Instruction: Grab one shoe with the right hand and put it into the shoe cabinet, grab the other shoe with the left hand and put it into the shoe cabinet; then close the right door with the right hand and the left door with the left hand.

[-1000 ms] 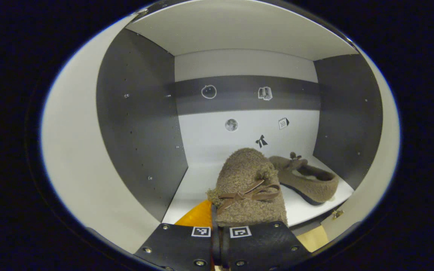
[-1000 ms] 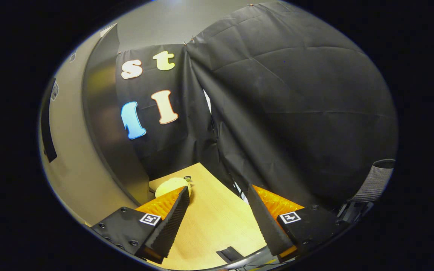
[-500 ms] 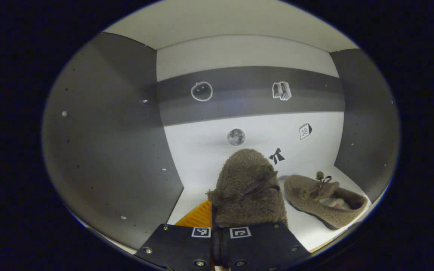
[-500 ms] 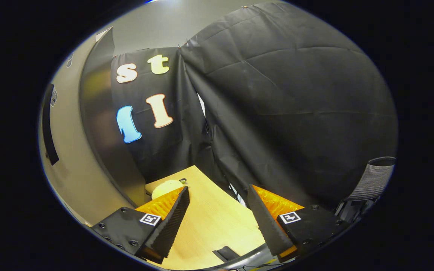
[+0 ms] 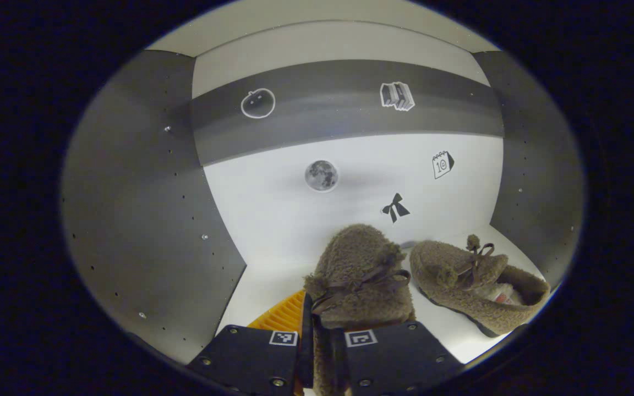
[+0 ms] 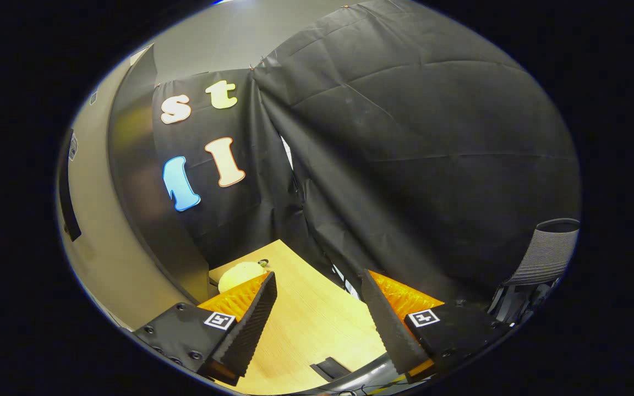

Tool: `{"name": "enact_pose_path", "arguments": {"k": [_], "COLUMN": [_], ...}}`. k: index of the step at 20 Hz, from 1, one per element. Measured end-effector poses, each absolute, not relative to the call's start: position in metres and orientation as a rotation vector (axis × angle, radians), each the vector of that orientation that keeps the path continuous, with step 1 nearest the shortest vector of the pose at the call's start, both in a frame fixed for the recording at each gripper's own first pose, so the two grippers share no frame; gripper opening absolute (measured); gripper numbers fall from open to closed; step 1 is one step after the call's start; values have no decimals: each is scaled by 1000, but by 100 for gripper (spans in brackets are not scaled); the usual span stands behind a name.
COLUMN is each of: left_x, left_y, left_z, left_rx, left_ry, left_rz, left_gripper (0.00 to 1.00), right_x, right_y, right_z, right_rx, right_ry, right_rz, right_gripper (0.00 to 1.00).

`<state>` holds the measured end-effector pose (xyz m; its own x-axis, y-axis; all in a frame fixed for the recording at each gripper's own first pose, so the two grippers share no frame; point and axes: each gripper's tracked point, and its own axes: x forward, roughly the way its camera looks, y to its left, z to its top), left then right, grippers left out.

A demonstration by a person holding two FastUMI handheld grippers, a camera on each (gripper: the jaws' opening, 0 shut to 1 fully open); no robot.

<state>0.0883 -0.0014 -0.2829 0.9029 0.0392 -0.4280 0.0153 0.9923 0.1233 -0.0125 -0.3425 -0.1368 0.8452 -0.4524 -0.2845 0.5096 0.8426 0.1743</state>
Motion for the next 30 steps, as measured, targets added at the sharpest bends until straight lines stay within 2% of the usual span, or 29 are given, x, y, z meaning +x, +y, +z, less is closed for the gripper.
{"name": "enact_pose_path", "arguments": {"k": [4,5,6,10,14,15,16,19,24,28,29,30], "left_x": [75,70,65,31,-11,-23,-34,-78,-140,-197,-209,-217], "left_y": [4,3,2,-3,-28,-29,-25,-22,-15,-30,-34,-34], "left_z": [-284,-282,-277,-248,-197,-183,-172,-141,-140,-161,-164,-166], "left_rx": [133,124,113,98,57,52,50,24,53,38,23,4], "left_ry": [471,466,459,401,258,214,171,59,-58,-29,-25,-22], "left_rz": [9,4,-4,-44,-135,-137,-125,-107,-78,-104,-112,-113], "left_gripper": [87,90,83,83,83,83,90,90,90,89,75,83], "right_x": [-9,-8,-7,1,12,16,19,26,39,42,43,43], "right_y": [-338,-336,-334,-325,-313,-308,-304,-293,-280,-253,-246,-237], "right_z": [-141,-140,-138,-123,-104,-99,-95,-75,-36,-5,2,10], "right_rx": [255,251,246,233,214,205,196,164,88,63,57,53], "right_ry": [251,251,249,226,192,187,182,154,89,38,25,13], "right_rz": [-494,-489,-484,-451,-403,-387,-373,-334,-300,-243,-228,-209], "right_gripper": [98,98,98,98,98,98,98,98,98,98,98,98]}}
